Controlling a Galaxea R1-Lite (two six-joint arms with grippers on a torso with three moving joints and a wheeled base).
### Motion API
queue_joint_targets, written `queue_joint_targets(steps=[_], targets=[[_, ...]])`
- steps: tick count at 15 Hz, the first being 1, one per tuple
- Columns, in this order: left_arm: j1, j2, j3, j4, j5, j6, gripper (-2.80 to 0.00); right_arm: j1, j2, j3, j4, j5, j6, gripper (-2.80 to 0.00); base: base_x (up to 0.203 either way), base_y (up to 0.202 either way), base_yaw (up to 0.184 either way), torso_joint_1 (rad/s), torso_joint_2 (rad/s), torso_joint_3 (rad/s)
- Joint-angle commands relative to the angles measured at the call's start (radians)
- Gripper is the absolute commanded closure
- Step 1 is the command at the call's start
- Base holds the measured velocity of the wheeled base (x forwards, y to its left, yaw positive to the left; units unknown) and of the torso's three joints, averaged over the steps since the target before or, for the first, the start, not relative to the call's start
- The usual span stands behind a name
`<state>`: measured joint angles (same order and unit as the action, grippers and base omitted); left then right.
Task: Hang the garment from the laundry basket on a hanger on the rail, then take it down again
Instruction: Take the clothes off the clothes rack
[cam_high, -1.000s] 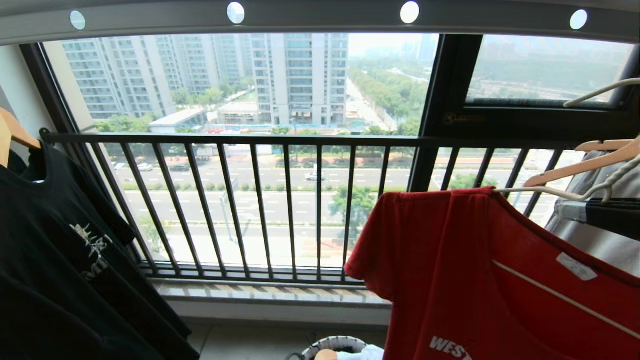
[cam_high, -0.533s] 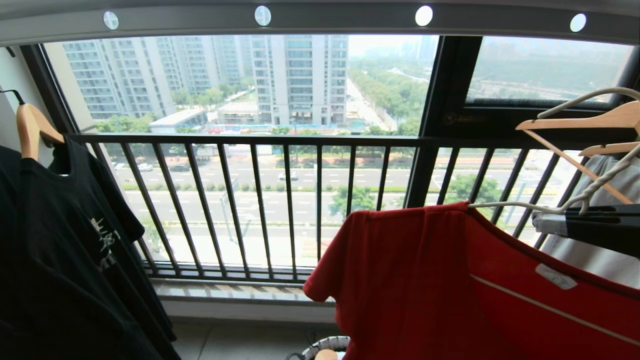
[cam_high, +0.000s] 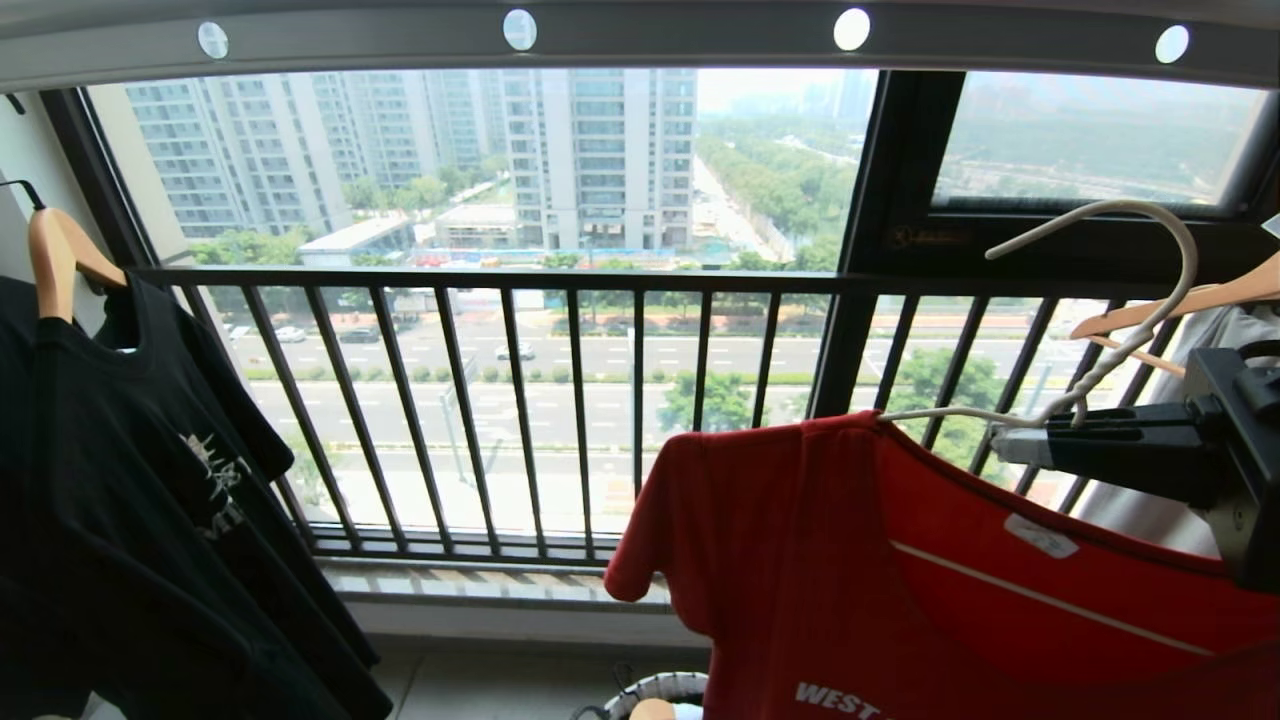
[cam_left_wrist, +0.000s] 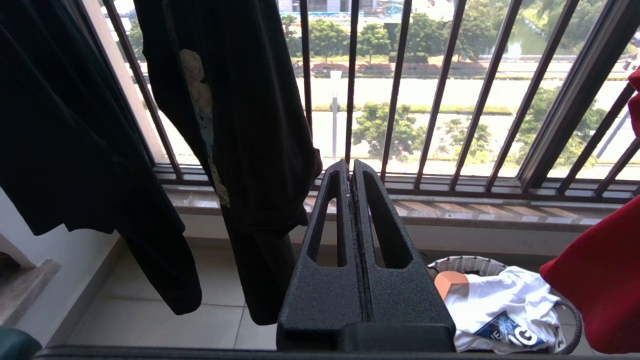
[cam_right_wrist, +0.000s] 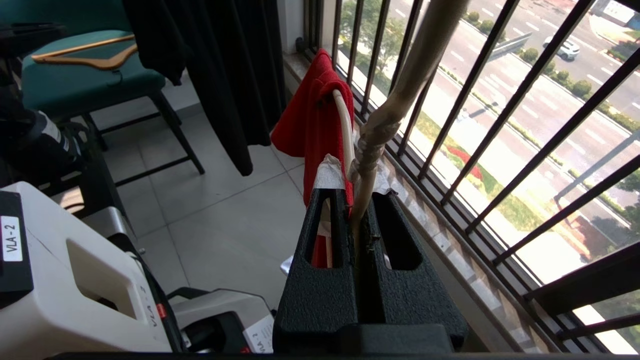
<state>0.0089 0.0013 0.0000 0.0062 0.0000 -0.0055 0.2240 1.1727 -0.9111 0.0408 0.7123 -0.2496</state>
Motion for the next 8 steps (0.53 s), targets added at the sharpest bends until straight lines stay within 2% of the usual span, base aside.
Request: queue_joint_targets(steps=[1,2,8], targets=[[0.000,0.000,0.000,0.000,0.000,-0.001,0.00,0.044,0.019,0.013,0.000,0.011,-0.002,0.00,0.000,0.000,0.000,0.000,0.00,0.000],[0.000,0.000,0.000,0.000,0.000,-0.001,0.00,0.067,0.019,0.027,-0.003,0.008,-0.008,0.00,0.000,0.000,0.000,0.000,0.00,0.000],[0.000,0.000,0.000,0.000,0.000,-0.002,0.00,0.069,0.026,0.029,-0.004,0.012,-0.010,0.00,0.000,0.000,0.000,0.000,0.00,0.000]])
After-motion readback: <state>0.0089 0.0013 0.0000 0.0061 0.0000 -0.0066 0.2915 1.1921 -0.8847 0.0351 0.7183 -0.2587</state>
